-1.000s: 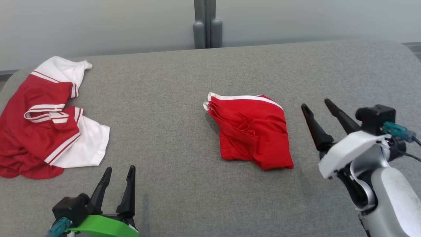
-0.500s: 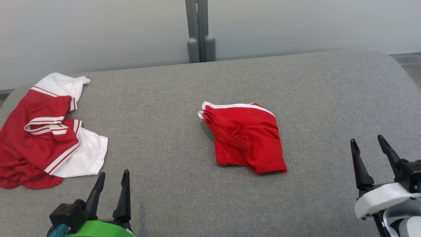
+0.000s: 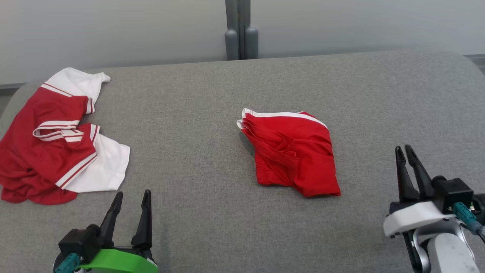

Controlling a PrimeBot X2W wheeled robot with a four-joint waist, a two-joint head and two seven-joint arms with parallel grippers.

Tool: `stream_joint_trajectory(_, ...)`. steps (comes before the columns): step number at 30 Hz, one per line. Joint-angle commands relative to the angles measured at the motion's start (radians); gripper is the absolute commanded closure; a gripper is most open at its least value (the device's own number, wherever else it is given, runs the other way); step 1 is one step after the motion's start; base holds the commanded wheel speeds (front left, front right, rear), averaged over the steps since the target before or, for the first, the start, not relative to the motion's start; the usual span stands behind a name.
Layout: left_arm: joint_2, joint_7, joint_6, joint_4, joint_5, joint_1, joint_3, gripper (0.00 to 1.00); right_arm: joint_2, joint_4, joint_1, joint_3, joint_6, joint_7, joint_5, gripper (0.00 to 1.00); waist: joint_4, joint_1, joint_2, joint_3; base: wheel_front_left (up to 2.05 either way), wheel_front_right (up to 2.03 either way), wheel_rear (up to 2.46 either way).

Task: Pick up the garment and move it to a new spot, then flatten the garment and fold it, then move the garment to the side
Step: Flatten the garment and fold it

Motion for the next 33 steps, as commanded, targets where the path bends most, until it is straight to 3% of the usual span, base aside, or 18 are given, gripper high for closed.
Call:
stream_joint_trajectory(1,-0.007,0.0,-0.011,-0.009,0.012,-0.023,0.009,0.0,0.007,0.012,-0.043,0.017,0.0,-0.008,-0.012,1.0,0.025,0.0,-0.0001,0.037,0.0,0.0,0.0)
stream_joint_trajectory(9,-0.016,0.0,-0.037,-0.005,0.02,-0.074,0.016,0.0,0.03,0.153,-0.227,0.096,0.0,-0.007,-0.06,1.0,0.062,0.0,-0.0001,0.143,0.0,0.0,0.0)
stream_joint_trajectory(16,-0.033,0.0,-0.047,0.008,0.025,-0.123,-0.001,0.0,0.03,0.3,-0.337,0.201,0.0,-0.007,-0.015,1.0,0.107,0.0,-0.0001,0.193,0.0,0.0,0.0)
stream_joint_trajectory(24,-0.037,0.0,-0.053,0.026,0.025,-0.139,0.006,0.0,0.031,0.375,-0.358,0.242,0.0,-0.007,-0.008,1.0,0.128,0.0,-0.0001,0.198,0.0,0.0,0.0)
stream_joint_trajectory(33,-0.052,0.0,-0.055,0.04,0.03,-0.13,0.015,0.0,0.031,0.379,-0.292,0.362,0.0,-0.007,-0.028,1.0,0.126,0.0,-0.0001,0.18,0.0,0.0,0.0)
